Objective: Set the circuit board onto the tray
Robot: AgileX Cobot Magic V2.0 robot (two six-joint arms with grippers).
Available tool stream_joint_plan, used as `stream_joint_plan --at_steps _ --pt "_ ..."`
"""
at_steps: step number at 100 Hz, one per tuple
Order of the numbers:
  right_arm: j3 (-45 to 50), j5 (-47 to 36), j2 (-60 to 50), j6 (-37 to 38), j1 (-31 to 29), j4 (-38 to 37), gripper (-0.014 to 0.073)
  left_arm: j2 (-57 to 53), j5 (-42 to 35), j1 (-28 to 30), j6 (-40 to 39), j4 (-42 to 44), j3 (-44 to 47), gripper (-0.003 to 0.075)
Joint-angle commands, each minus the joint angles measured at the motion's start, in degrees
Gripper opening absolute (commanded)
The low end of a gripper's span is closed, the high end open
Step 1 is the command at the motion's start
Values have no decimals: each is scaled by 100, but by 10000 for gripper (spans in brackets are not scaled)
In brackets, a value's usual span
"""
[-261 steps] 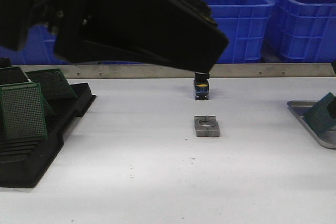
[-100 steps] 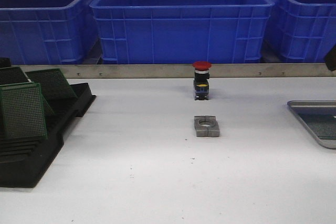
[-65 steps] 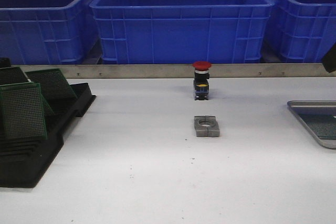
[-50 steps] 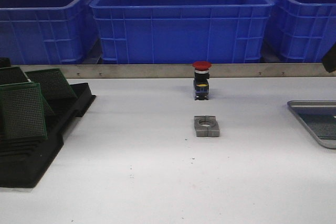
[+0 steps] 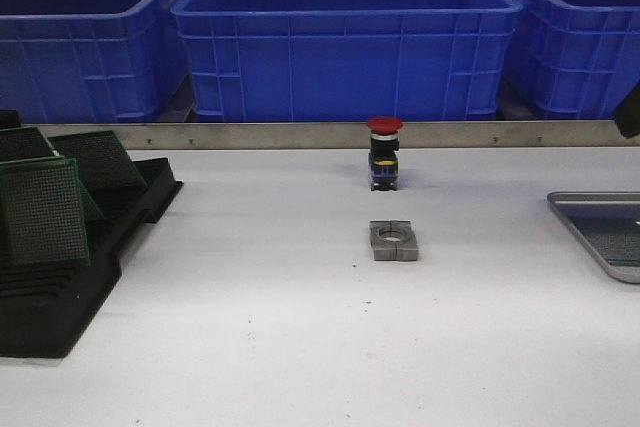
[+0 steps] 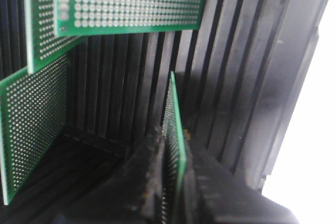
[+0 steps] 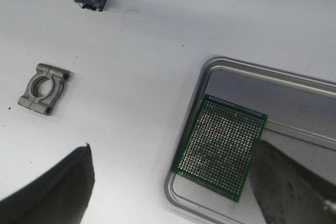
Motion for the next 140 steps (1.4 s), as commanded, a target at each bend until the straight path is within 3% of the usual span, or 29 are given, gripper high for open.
stream_joint_plan --at_steps 1,33,47,72,90,115,140 --pt "-154 17 -209 -49 -42 147 619 -269 320 5 -97 -133 -154 -17" --pt "-154 184 -209 -55 -42 147 619 -940 2469 5 -97 -754 -419 -17" --pt "-154 650 -209 -412 -5 147 619 -1091 3143 5 -97 -1902 -419 -17" --pt "-154 1580 -209 -1580 577 225 619 -1091 3833 5 -97 -4768 -419 -17" --pt "-154 2019 -209 -1778 1173 227 619 -1067 3601 -423 -30 -5986 -419 -17" --pt "-154 2533 -209 -2160 2179 285 619 -760 2667 -1789 -30 -6542 -419 -17" --pt "-154 2572 -209 -2376 2762 957 619 -422 2555 -2496 -20 -7046 -419 -17"
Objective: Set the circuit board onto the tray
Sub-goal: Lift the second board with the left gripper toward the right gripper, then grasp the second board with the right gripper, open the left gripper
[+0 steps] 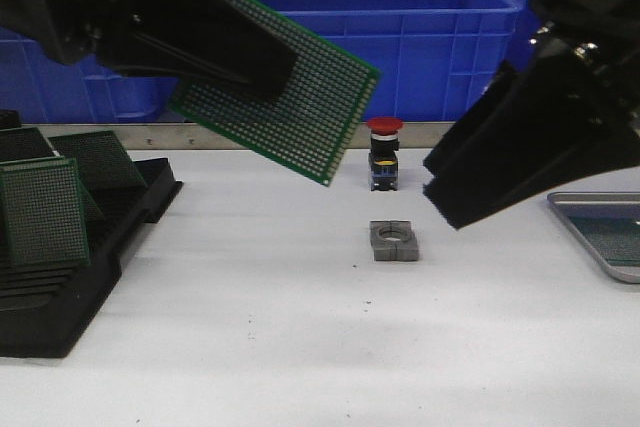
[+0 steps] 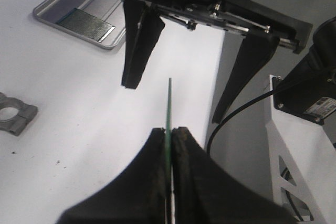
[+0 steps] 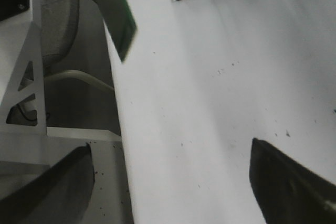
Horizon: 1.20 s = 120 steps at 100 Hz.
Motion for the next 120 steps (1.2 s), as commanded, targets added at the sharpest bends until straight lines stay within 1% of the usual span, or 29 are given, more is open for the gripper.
stream_joint_plan --at_steps 1,14,21,28,47,54,61,70,74,79,82,84,89,91,94,99,103,106,111,120 --pt "-154 246 -209 -198 135 648 619 -54 125 -201 12 -514 -166 -17" --pt "-154 351 -209 -229 196 1133 616 2 109 -282 12 -571 -166 -17" --pt "-154 355 -209 -229 196 1267 576 2 109 -282 12 -581 -166 -17" --pt "-154 332 -209 -229 196 1381 498 2 109 -282 12 -581 -166 -17" --pt "-154 390 -209 -229 196 1480 199 2 109 -282 12 -594 -166 -17" --pt "-154 424 -209 -229 196 1480 106 2 109 -282 12 -594 -166 -17" --pt "-154 443 -209 -229 196 1480 34 2 109 -282 12 -594 -166 -17" --pt "-154 455 -209 -229 196 1480 -25 2 121 -282 45 -594 -166 -13" --pt "-154 455 -209 -229 196 1480 -43 2 143 -282 111 -594 -166 9" --pt "-154 455 -209 -229 196 1480 -57 2 184 -282 201 -594 -166 66" --pt "-154 455 -209 -229 196 1480 -62 2 196 -282 244 -594 -166 125" --pt "-154 455 -209 -224 196 1480 -62 2 207 -282 271 -594 -166 150" --pt "-154 455 -209 -219 196 1480 -62 2 207 -282 273 -594 -166 258" --pt "-154 471 -209 -218 196 1480 -62 2 207 -282 273 -594 -166 285" --pt "-154 485 -209 -218 196 1480 -62 2 207 -282 273 -594 -166 347" --pt "-154 518 -209 -205 196 1480 -62 2 207 -282 283 -594 -166 410" --pt "-154 562 -209 -128 196 1451 -62 2 207 -282 283 -594 -166 440" --pt "-154 581 -209 -33 196 1408 -62 2 207 -282 283 -594 -166 447" --pt "-154 580 -209 184 196 1262 -62 2 207 -282 283 -594 -166 445" --pt "-154 460 -209 745 191 779 -62 2 207 -282 283 -609 -166 445"
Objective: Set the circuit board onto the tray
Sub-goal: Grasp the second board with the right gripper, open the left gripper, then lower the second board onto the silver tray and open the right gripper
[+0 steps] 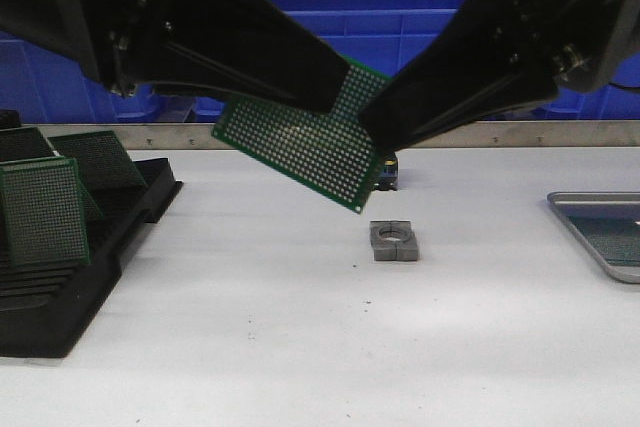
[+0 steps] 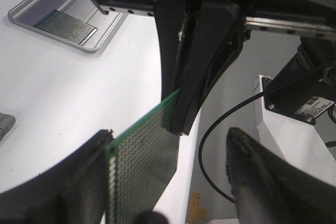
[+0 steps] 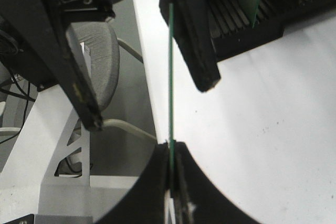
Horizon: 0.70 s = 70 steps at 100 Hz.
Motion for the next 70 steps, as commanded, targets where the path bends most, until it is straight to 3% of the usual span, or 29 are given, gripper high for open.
stream_joint_plan --at_steps 1,16,38,70 --pt "-154 84 -200 548 -30 -181 -62 -157 262 -50 17 -420 -166 445" --pt "-142 -223 -200 1507 -37 -1032 -62 -157 250 -50 17 -540 -166 445" --pt "-131 -917 -166 2473 -250 -1406 -62 -157 91 -50 17 -561 -166 445" --pt "-131 -2381 343 3430 -1591 -1411 -62 -157 83 -50 17 -561 -166 445"
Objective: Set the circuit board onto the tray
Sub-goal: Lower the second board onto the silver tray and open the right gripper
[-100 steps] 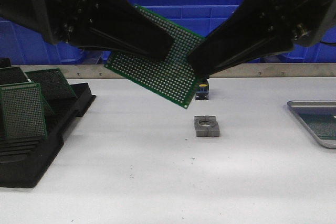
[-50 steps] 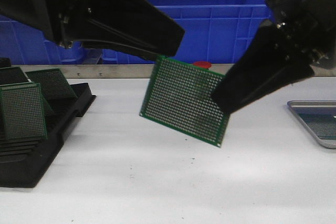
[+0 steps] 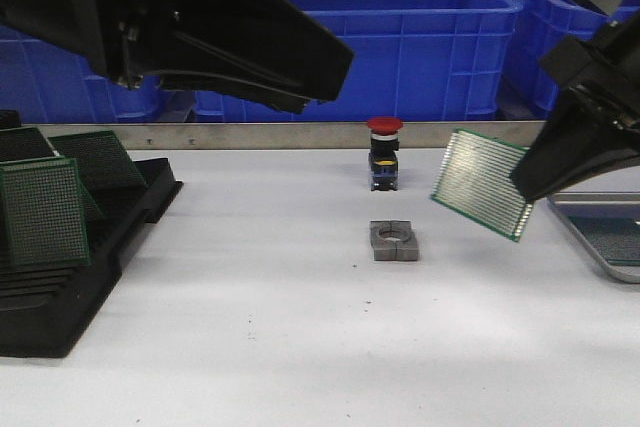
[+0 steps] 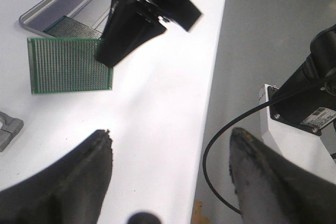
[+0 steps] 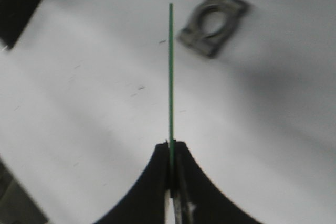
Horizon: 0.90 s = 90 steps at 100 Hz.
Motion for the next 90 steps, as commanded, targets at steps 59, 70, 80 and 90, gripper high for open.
stream_joint_plan --at_steps 59,70,80,90 --pt "-131 -829 578 195 -2107 196 -57 -161 165 -50 -2 -388 -166 445" --pt "-131 -950 578 201 -2171 200 17 -161 165 -50 -2 -388 -166 445" --pt "-131 -999 578 201 -2171 200 226 -161 165 -50 -2 -388 -166 445" --pt "-149 -1154 578 201 -2171 200 474 -161 165 -50 -2 -388 -166 445"
